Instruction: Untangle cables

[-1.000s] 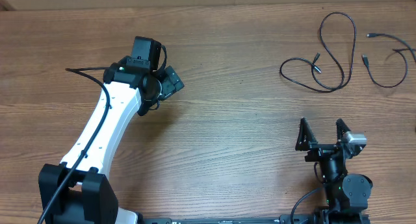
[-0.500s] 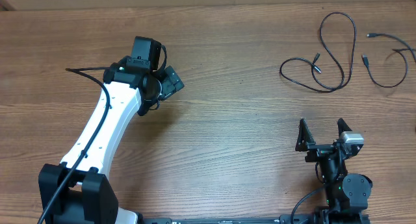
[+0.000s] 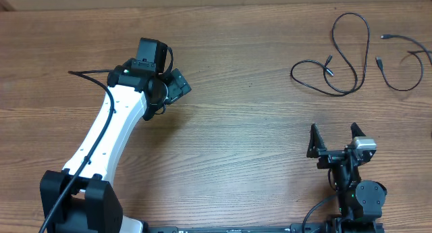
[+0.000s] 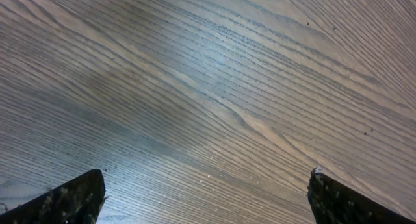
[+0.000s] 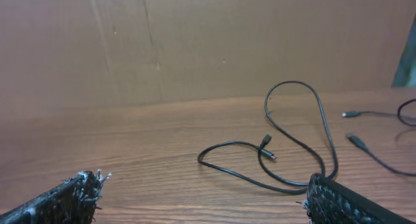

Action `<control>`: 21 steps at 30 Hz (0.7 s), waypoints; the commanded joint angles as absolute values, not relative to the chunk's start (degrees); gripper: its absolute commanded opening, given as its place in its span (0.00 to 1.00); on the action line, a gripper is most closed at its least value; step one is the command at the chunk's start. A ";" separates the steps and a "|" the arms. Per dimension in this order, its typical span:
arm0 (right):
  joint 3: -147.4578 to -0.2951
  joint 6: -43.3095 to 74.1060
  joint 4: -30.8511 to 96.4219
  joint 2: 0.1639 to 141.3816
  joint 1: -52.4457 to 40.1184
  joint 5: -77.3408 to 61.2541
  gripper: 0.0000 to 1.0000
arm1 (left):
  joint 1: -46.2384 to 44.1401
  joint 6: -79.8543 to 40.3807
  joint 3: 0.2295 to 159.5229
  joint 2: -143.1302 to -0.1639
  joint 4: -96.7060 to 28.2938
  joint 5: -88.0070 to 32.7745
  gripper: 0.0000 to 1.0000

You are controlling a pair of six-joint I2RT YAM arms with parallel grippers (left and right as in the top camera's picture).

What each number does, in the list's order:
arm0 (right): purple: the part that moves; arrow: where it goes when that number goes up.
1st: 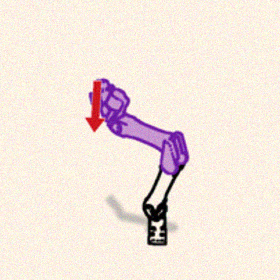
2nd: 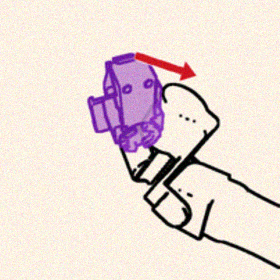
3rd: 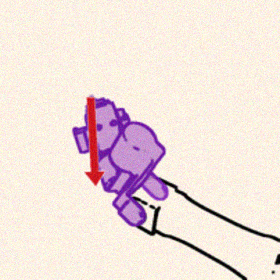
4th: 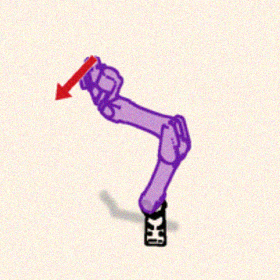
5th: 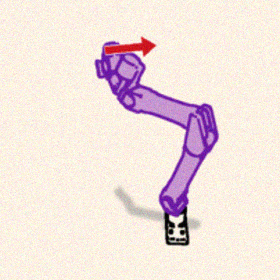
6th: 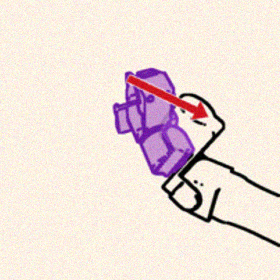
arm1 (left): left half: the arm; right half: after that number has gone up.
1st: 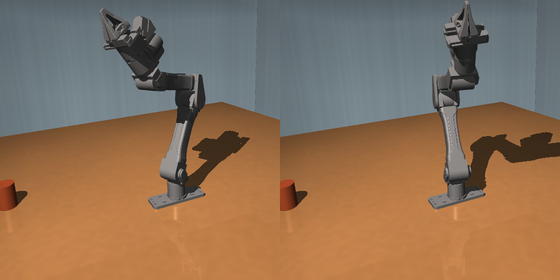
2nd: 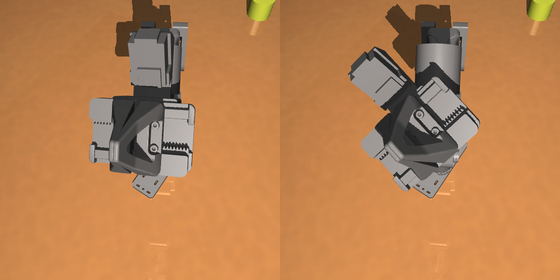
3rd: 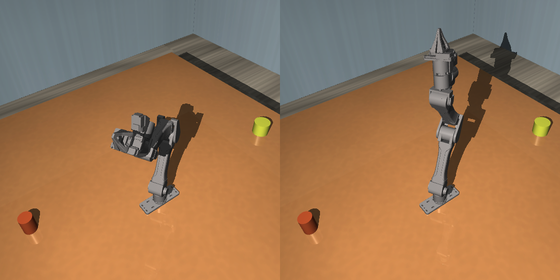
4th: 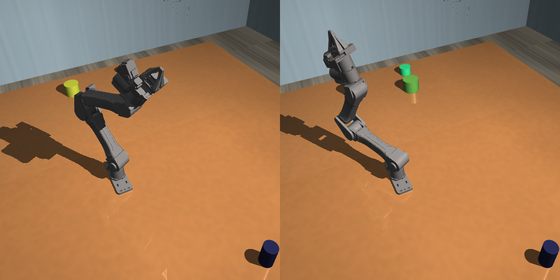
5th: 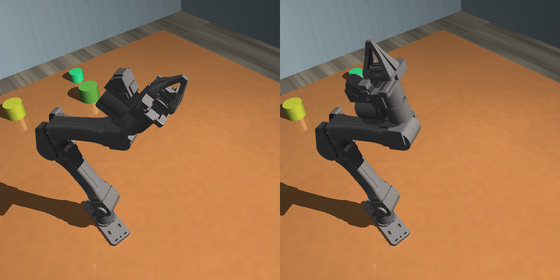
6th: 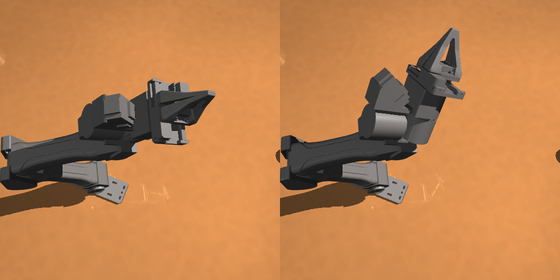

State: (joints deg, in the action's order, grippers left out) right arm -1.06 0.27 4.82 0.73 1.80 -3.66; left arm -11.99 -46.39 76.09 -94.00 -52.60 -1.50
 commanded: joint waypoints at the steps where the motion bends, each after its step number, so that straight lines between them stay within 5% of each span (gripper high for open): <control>1: -0.47 -6.24 4.67 0.16 1.96 -3.95 1.00 | -12.03 -46.72 76.31 -93.86 -52.66 -1.50 0.99; 21: -0.47 -6.28 4.62 0.30 1.96 -3.55 1.00 | -12.03 -46.72 76.31 -93.86 -52.66 -1.50 1.00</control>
State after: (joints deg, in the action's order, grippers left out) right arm -1.06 -6.04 4.78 0.73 1.78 -3.62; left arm -11.99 -46.39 76.09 -94.00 -52.60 -1.50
